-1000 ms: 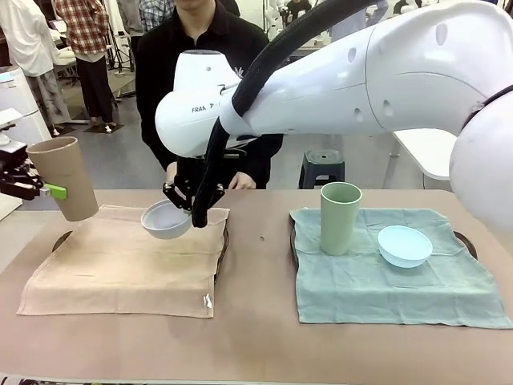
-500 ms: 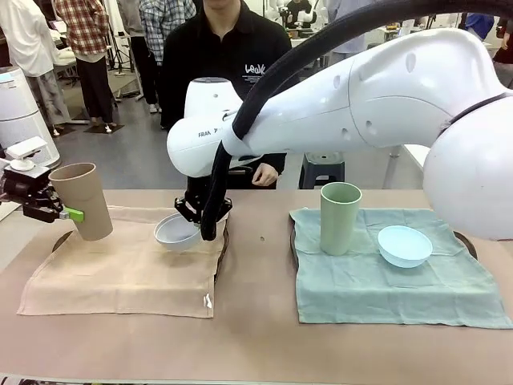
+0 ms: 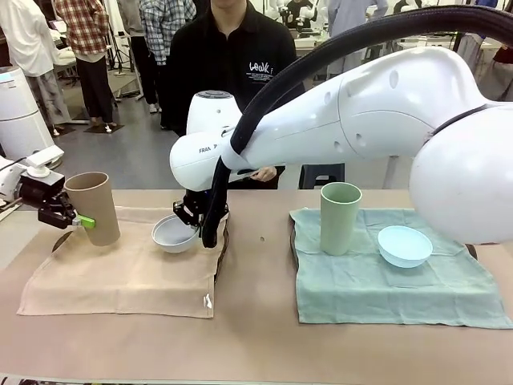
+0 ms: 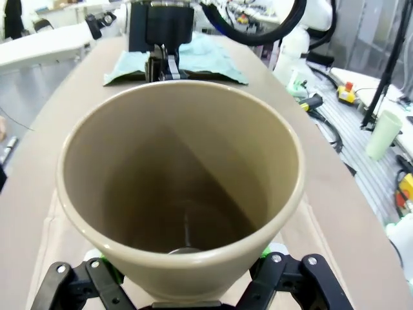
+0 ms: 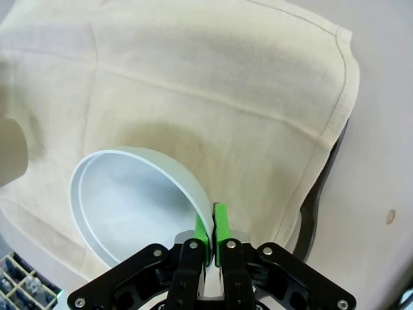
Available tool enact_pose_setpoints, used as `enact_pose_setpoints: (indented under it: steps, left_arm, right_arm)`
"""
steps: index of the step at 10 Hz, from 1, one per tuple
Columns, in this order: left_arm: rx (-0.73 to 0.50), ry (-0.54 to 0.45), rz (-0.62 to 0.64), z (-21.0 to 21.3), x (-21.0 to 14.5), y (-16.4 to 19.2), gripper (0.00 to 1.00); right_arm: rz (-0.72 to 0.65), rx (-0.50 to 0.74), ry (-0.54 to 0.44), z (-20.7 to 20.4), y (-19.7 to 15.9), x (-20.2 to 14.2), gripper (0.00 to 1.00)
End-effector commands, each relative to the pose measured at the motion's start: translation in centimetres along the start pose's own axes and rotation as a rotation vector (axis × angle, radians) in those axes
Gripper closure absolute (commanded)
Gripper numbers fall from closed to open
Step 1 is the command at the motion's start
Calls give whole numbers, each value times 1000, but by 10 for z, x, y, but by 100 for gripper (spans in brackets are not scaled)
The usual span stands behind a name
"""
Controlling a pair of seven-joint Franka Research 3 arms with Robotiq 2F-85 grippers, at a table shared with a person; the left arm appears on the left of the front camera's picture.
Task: Set up a tray with a mat and arrange the tableware.
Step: Place the Picnic Bowl and Reusable plastic cup back onto the Handle tray in front of the human's position.
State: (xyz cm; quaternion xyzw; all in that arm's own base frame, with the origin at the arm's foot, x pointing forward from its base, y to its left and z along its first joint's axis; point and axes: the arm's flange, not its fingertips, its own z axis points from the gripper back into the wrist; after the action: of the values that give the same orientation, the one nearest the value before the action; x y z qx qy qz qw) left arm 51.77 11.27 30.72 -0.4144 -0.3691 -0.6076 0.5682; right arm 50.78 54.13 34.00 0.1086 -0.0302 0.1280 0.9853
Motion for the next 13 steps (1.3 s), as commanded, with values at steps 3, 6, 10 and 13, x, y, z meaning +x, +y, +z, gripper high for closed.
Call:
enact_pose_setpoints:
  steps: [3,6,10,13]
  left_arm:
    - [-29,-49,-56,-11,-16,14,15]
    - [-35,-31,-41,-21,-24,23,0]
    - [8,54,89,-14,-26,24,0]
    - [70,241,167,-5,-29,23,0]
  right_arm:
    - [1,5,1,-8,-3,3,95]
    - [2,3,2,-8,-4,3,77]
    - [-46,-45,5,7,0,-4,0]
    - [-37,-68,-39,31,8,-15,53]
